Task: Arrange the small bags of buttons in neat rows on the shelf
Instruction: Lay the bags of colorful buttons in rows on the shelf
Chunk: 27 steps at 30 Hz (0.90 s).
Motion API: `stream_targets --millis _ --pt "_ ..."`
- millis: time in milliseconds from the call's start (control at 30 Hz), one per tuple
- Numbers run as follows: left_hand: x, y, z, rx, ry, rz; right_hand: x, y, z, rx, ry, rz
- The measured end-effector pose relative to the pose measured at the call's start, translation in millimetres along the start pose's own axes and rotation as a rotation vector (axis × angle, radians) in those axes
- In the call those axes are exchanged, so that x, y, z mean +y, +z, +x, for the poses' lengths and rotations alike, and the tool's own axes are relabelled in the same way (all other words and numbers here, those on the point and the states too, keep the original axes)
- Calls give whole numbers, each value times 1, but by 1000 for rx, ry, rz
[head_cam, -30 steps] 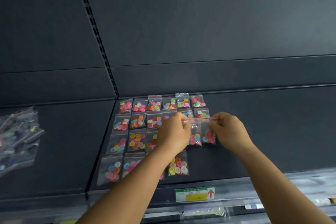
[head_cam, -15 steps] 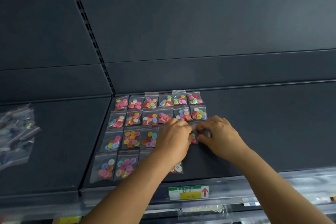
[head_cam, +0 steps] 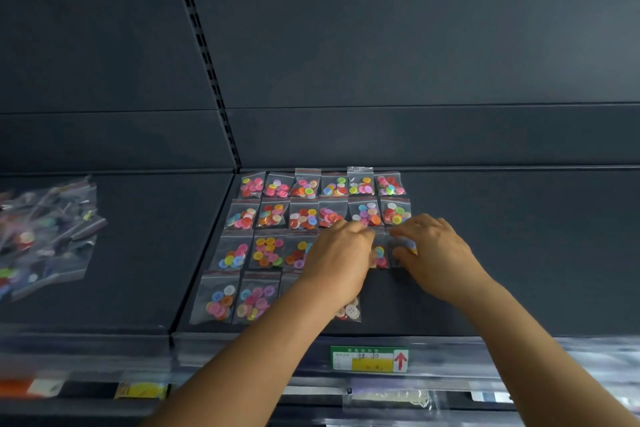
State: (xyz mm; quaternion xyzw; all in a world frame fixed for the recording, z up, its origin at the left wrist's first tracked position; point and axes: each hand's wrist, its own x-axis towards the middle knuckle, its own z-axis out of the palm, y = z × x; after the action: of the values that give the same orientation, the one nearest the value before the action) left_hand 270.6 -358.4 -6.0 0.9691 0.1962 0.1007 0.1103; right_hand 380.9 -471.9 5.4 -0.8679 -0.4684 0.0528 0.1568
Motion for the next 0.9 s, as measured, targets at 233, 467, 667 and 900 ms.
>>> stream_targets --millis 233,467,667,900 --pt "-37 -31 -32 93 -88 20 -53 6 11 3 -139 -18" --pt "-114 -65 -78 148 -217 54 -144 27 30 -7 -276 24" --pt "-206 -101 -133 178 -316 77 -252 62 48 -47 -357 68" --pt "-307 -138 -191 192 -371 89 -365 104 63 -62 -389 113"
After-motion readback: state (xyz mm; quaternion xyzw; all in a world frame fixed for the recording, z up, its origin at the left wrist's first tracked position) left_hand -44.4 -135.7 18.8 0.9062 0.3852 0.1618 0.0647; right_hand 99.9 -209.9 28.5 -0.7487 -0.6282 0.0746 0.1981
